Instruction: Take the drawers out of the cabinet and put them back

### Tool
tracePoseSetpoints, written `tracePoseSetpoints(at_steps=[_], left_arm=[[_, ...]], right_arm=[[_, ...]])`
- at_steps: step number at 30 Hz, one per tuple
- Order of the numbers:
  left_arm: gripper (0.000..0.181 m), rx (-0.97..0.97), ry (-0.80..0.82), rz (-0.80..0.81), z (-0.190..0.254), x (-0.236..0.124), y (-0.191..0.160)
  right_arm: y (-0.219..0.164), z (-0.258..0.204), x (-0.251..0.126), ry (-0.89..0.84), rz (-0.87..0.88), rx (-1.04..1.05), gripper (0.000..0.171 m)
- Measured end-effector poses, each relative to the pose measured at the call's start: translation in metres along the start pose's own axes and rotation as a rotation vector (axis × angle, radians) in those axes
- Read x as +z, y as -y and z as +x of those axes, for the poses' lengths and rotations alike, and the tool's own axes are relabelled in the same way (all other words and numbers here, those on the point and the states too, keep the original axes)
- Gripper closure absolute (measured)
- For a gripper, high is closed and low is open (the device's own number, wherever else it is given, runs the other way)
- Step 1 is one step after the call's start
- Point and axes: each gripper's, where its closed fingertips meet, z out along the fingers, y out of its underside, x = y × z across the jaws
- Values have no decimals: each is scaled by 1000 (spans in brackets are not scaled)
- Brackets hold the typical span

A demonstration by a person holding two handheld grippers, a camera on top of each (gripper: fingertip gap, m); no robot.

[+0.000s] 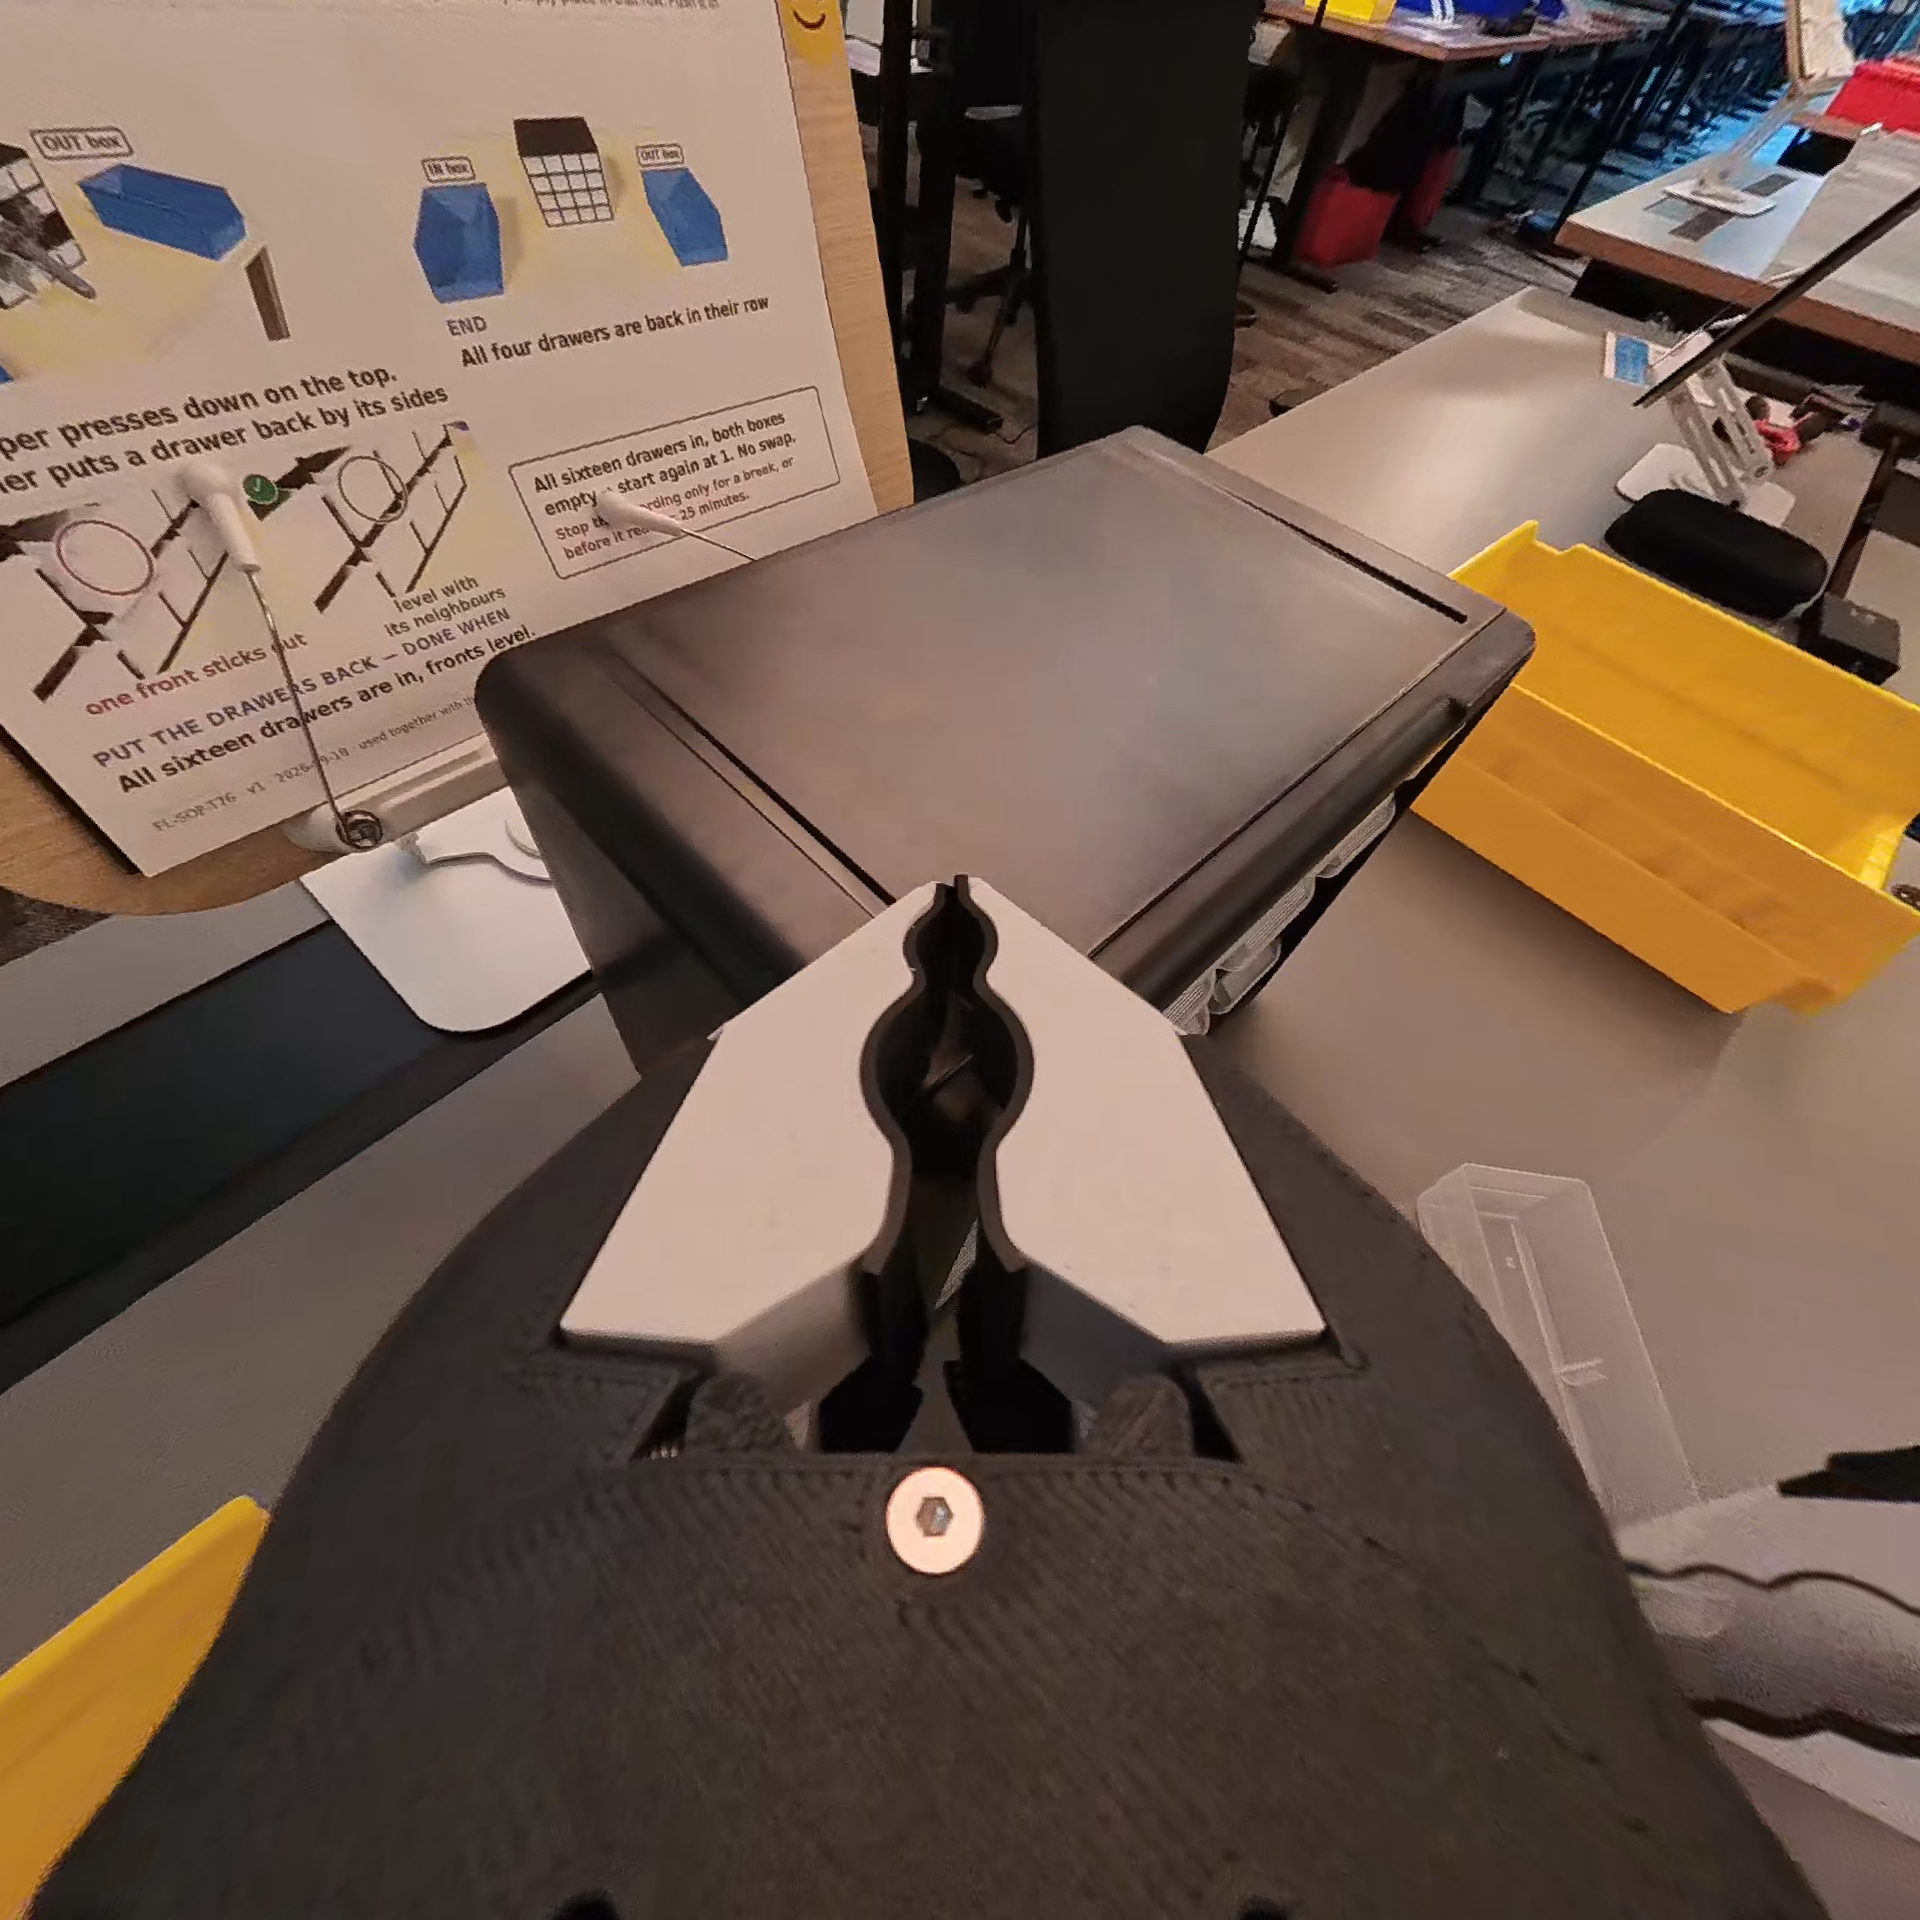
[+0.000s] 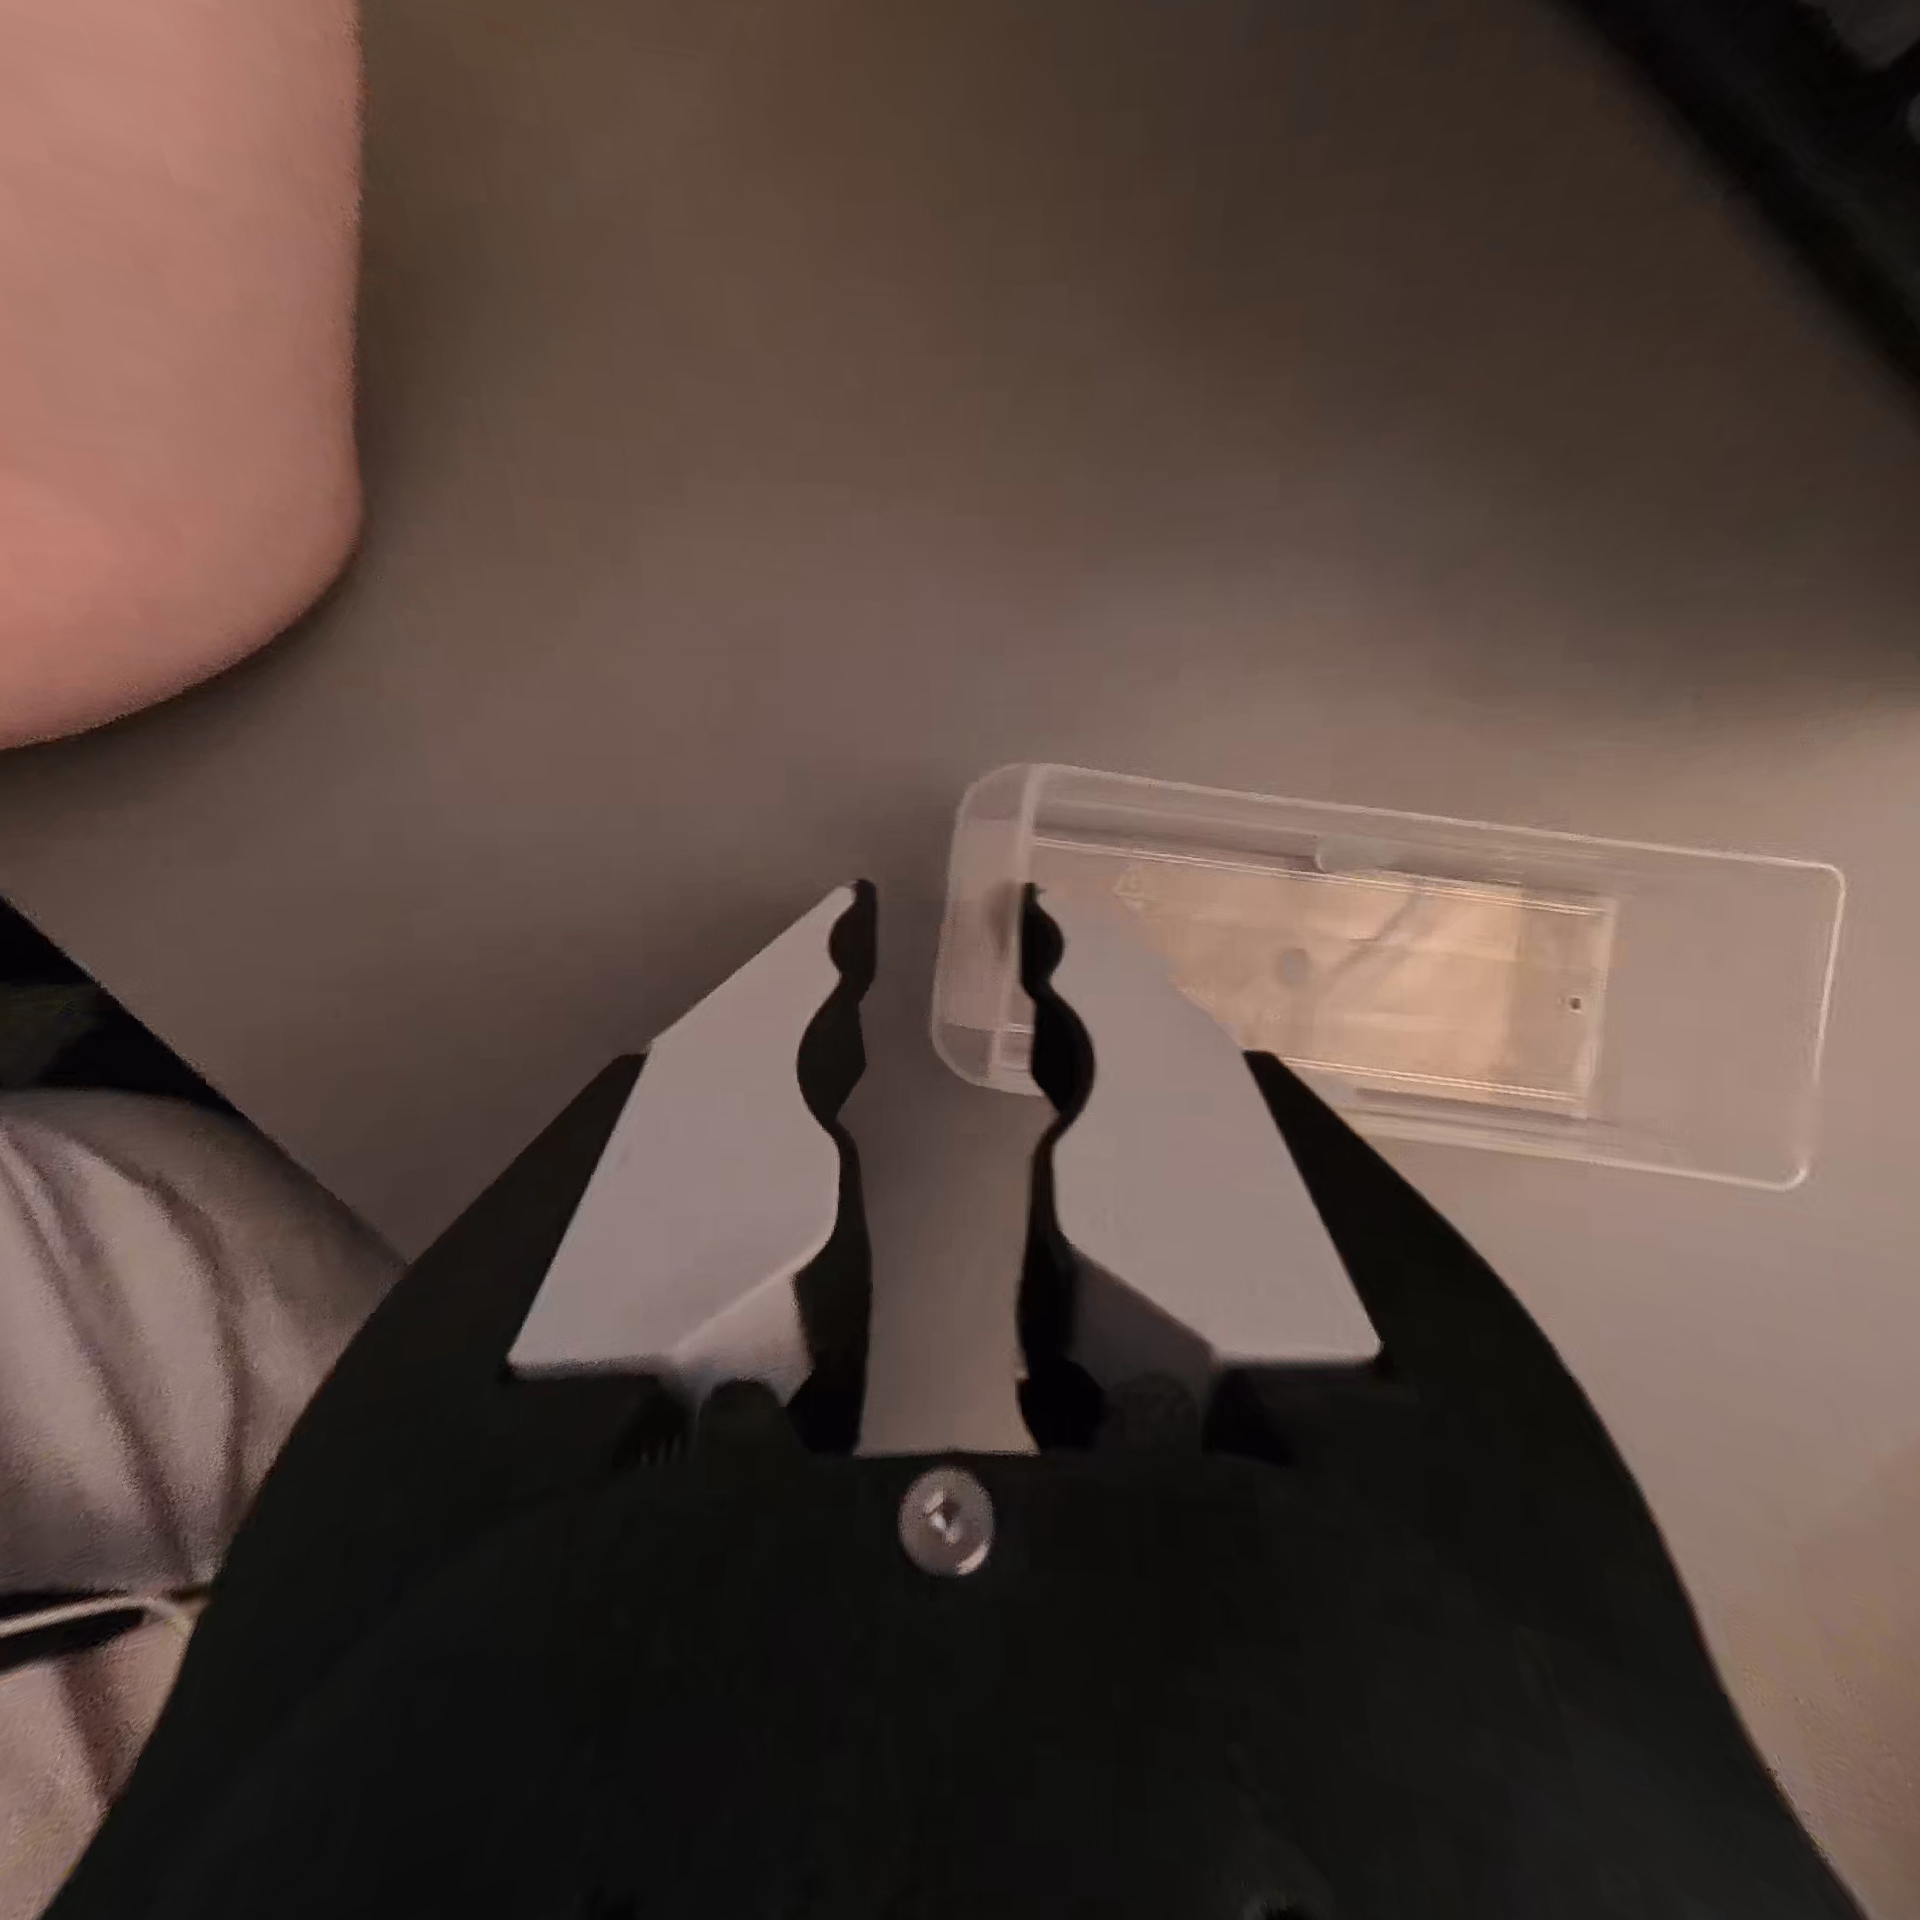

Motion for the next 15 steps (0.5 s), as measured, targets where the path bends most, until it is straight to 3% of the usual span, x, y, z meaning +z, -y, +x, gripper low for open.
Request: tracePoseSetpoints(at_steps=[1, 6, 10, 15], left_arm=[[181, 2, -1, -1, 0, 0, 0], [181, 18, 3, -1, 1, 0, 0], [181, 1, -20, 7, 1, 0, 0], [181, -9, -46, 10, 3, -1, 0]], right_arm=[[-2, 0, 1, 13, -26, -31, 157], [-30, 8, -12, 111, -169, -274, 159], [-62, 39, -29, 115, -236, -380, 150], [-66, 61, -48, 56, -173, -258, 131]])
